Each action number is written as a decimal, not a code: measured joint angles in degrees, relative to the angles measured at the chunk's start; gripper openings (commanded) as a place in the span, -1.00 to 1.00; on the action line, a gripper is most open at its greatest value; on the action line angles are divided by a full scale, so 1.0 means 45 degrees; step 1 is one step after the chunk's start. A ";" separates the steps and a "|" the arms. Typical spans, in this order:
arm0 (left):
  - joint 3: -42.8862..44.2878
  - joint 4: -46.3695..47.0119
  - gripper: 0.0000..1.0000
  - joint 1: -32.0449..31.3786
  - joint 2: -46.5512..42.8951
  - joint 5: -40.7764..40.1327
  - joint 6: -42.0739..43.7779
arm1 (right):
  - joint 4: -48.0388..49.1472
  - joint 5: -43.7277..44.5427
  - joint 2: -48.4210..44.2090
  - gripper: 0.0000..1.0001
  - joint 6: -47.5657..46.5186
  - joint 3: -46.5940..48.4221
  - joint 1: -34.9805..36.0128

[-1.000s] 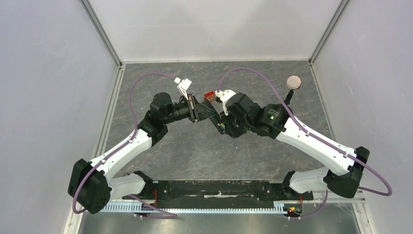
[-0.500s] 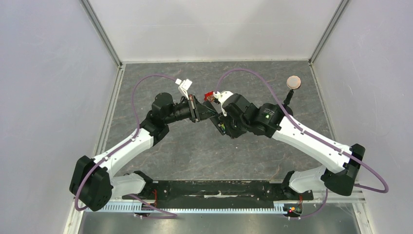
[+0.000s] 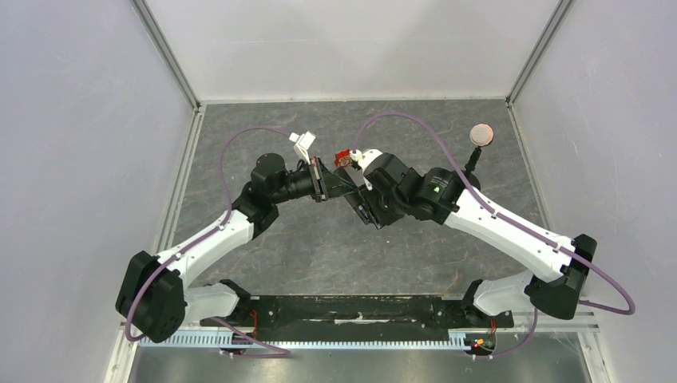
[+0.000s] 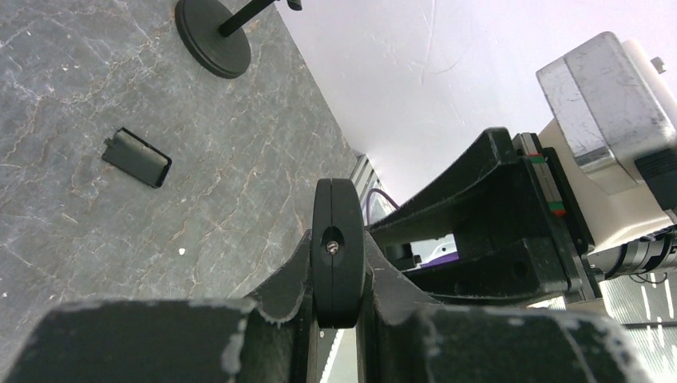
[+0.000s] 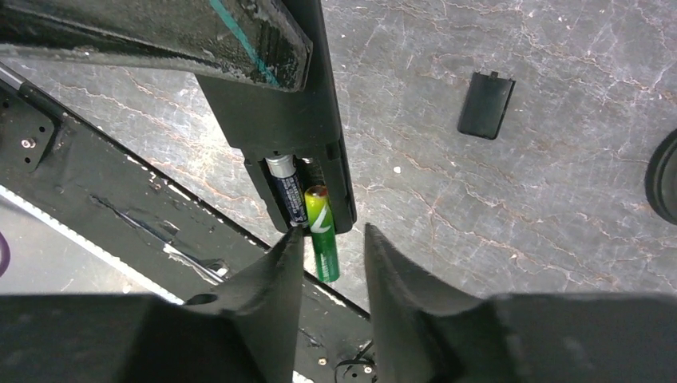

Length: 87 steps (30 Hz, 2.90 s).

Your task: Load the batteries into the remote control

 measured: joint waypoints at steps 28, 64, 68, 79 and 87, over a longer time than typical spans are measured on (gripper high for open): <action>-0.0704 0.3152 -0.96 0.1073 0.1117 -0.0068 -0.6178 | 0.5421 0.1088 -0.4896 0.31 0.4216 -0.2404 -0.0952; -0.0646 0.3696 -0.96 0.1073 -0.0821 -0.1715 -0.9534 | 1.0608 0.2676 -0.7193 0.16 0.7077 -0.6275 -0.0976; -0.0646 0.3531 -0.96 0.1073 -0.0835 -0.1768 -0.9534 | 1.0744 0.2467 -0.6951 0.15 0.6960 -0.6275 -0.0976; -0.0646 0.3385 -0.96 0.1073 -0.0840 -0.1914 -0.9534 | 1.0710 0.2113 -0.6314 0.22 0.6834 -0.6120 -0.0976; -0.0646 0.2807 -0.96 0.1073 -0.0942 -0.2006 -0.9525 | 1.0477 0.2414 -0.6494 0.29 0.6824 -0.5858 -0.0976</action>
